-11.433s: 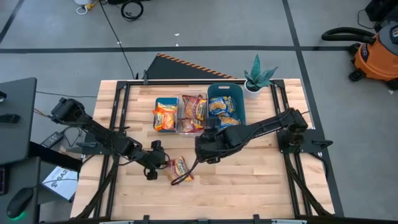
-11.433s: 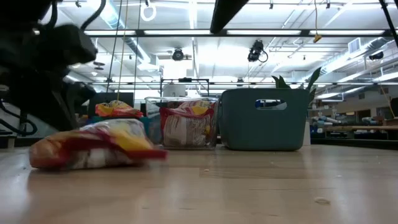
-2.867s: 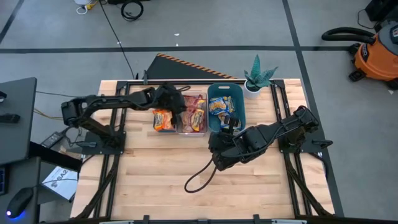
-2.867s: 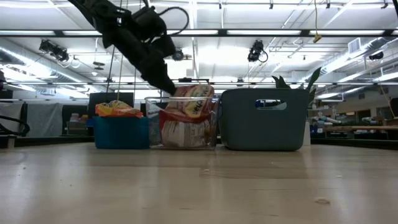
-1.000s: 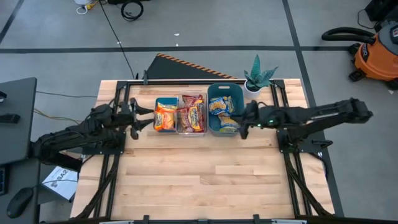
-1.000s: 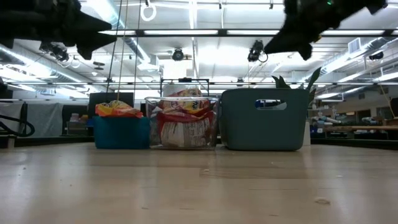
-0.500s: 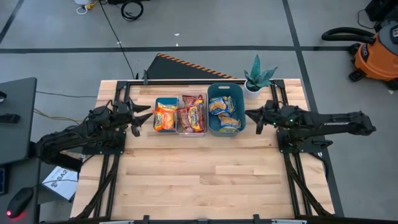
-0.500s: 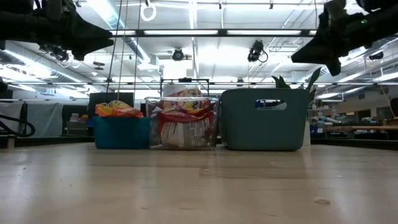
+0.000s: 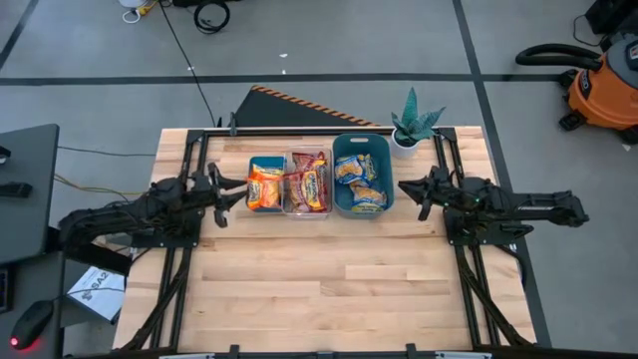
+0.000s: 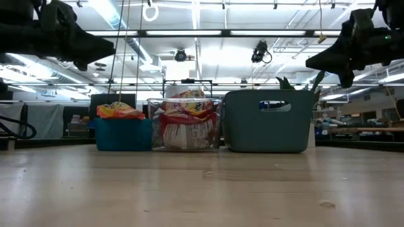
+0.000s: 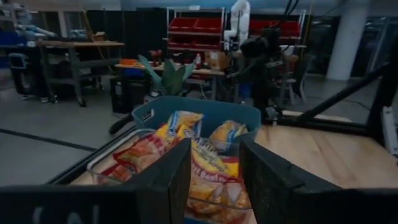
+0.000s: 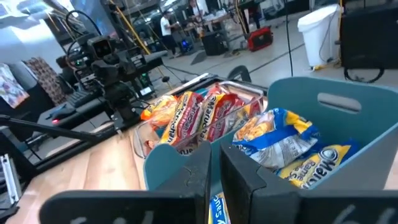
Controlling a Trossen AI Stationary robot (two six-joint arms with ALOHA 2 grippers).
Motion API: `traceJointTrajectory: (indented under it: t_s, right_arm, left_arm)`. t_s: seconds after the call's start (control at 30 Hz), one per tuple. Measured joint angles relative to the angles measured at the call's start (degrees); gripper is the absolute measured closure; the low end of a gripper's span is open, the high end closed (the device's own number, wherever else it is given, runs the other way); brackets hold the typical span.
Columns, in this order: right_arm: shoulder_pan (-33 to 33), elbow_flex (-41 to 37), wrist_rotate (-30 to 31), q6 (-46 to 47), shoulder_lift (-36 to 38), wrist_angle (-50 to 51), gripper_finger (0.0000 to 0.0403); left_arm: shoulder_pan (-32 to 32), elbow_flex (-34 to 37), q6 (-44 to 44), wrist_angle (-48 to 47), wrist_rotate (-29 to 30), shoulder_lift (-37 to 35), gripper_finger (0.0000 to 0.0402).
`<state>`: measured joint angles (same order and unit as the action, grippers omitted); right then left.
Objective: Sort Maruchan noodles
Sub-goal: Return to Home Position
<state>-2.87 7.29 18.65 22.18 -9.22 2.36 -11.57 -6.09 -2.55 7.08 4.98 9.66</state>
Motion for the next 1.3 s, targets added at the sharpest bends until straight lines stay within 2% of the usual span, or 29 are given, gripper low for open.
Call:
traceJointTrajectory:
  t_s: [0.17,0.33,0.4,0.5,0.6,1.3]
  right_arm:
    - [0.00,-0.55,3.07,-0.63,2.88,-0.24,0.0366]
    - [0.00,-0.55,2.40,0.48,3.17,-0.20,0.0366]
    - [0.00,-0.55,2.34,0.51,3.17,-0.20,0.0366]
    - [0.00,-0.55,2.32,0.54,3.17,-0.18,0.0366]
    - [0.00,-0.55,2.29,0.54,3.17,-0.18,0.0366]
    - [0.00,-0.55,2.25,0.56,3.15,-0.16,0.0366]
  left_arm:
    - [2.30,0.00,0.07,-1.08,0.32,-3.33,0.0261]
    - [3.64,0.00,0.42,-0.77,0.34,-6.98,0.0261]
    - [3.65,0.00,-2.20,-0.67,0.33,-7.68,0.0261]
    - [3.63,0.00,-8.74,-0.99,0.32,-7.69,0.0260]
    - [3.63,0.00,-11.05,-1.01,0.33,-7.47,0.0260]
    - [3.63,-0.02,-11.34,-0.99,0.32,-7.47,0.0260]
